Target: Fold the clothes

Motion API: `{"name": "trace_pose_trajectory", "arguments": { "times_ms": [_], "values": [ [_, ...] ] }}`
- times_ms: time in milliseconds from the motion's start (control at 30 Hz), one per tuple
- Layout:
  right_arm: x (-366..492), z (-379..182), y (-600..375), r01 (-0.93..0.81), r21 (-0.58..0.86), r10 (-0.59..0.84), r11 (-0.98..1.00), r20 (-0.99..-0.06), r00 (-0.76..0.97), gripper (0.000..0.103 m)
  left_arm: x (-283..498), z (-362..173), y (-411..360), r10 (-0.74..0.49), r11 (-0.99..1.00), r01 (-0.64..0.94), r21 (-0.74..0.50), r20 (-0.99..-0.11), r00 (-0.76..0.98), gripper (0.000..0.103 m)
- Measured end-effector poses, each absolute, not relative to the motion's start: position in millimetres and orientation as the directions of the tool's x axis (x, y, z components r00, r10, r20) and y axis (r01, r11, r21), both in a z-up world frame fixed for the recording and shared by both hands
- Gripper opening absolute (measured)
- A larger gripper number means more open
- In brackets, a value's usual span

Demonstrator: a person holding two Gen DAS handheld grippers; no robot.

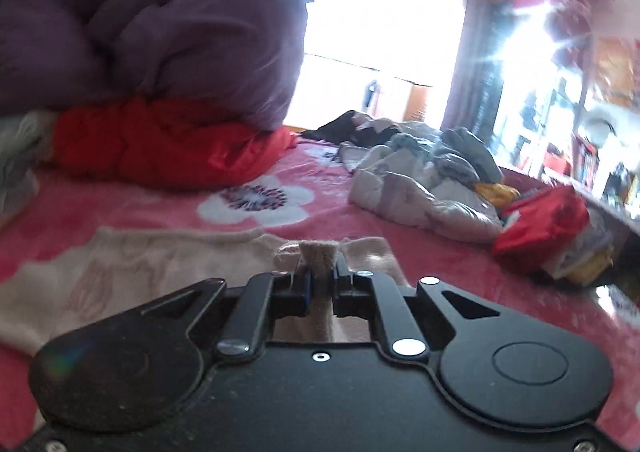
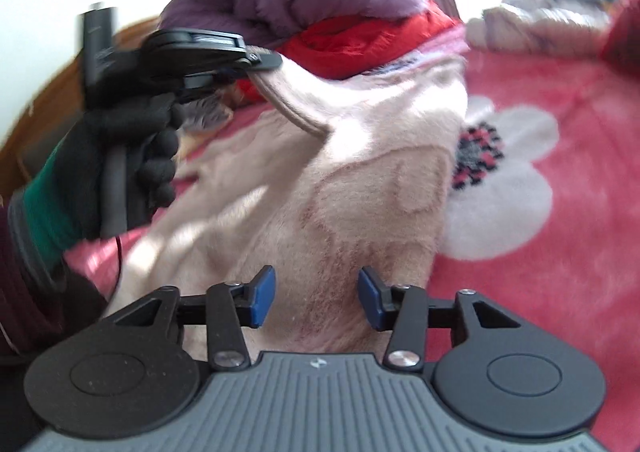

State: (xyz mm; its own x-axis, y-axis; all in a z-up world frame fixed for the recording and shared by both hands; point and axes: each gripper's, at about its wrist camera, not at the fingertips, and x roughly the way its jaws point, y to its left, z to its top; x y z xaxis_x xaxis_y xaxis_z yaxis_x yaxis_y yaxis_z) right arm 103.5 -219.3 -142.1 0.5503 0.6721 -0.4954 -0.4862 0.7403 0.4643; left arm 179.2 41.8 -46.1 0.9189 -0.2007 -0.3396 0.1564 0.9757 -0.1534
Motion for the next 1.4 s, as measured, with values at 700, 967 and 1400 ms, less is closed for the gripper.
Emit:
{"name": "trace_pose_trajectory", "arguments": {
  "times_ms": [700,967,1400],
  "values": [
    [126.0,-159.0,-292.1,-0.177,0.754,0.643,0.633,-0.384,0.662,0.046,145.9,-126.3,-71.5,-0.331,0.399,0.607,0.687,-0.51,0.794,0.007],
    [127.7,-159.8,-294.0,-0.162,0.757,0.636,0.632,-0.388,0.668,0.046,140.8,-125.8,-73.6,-0.374,0.363,0.628,0.688,-0.51,0.775,0.007],
    [129.2,-158.1,-289.1,-0.172,0.683,0.572,0.71,-0.416,0.707,0.046,134.1,-124.5,-69.2,-0.444,0.481,0.676,0.559,-0.509,0.737,0.021]
  ]
}}
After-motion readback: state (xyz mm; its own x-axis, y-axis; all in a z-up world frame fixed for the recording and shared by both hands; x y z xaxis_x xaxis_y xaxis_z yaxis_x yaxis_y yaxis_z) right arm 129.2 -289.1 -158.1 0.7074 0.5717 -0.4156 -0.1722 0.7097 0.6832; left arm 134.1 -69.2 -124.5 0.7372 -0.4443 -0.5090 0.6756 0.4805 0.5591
